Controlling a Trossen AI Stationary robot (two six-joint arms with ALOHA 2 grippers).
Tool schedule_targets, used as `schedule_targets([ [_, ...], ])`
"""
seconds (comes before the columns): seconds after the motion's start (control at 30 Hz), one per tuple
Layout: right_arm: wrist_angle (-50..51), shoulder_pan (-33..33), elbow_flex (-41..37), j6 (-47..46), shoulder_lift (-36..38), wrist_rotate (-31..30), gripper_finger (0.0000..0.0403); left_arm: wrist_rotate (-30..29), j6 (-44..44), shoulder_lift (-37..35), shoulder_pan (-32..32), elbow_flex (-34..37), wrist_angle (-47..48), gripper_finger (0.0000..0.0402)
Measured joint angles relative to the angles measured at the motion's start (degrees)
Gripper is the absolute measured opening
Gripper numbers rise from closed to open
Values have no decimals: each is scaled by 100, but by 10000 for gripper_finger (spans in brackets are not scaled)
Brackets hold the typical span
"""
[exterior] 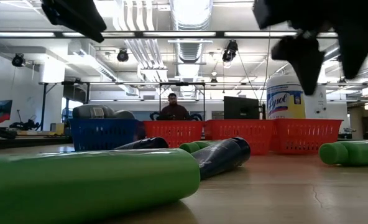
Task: Pick & Place Travel size toiletries
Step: Put the green shampoo into the middle red bin
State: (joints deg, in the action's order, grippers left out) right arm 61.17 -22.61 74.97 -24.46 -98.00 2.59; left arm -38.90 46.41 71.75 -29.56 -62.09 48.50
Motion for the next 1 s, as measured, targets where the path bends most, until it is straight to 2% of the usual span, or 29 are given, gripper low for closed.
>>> schedule_targets([
  [0.27, -590, -531, -879, 523, 0, -359, 359, 23, 438, 75, -252, 63, 1, 245],
  [0.5, -1297, -510, -1539, 518, 0, -343, 349, -21, 715, 96, -249, 68, -6, 245],
  [0.63, -1939, -452, -1976, 442, 0, -117, 335, -23, 831, 96, -249, 73, -10, 245],
  [0.8, -2072, -411, -2186, 164, 8, -8, 307, -45, 971, 96, -247, 73, -24, 245],
  [1.0, -2087, -378, -2210, 201, 15, 69, 237, -258, 982, 96, -247, 73, -54, 245],
])
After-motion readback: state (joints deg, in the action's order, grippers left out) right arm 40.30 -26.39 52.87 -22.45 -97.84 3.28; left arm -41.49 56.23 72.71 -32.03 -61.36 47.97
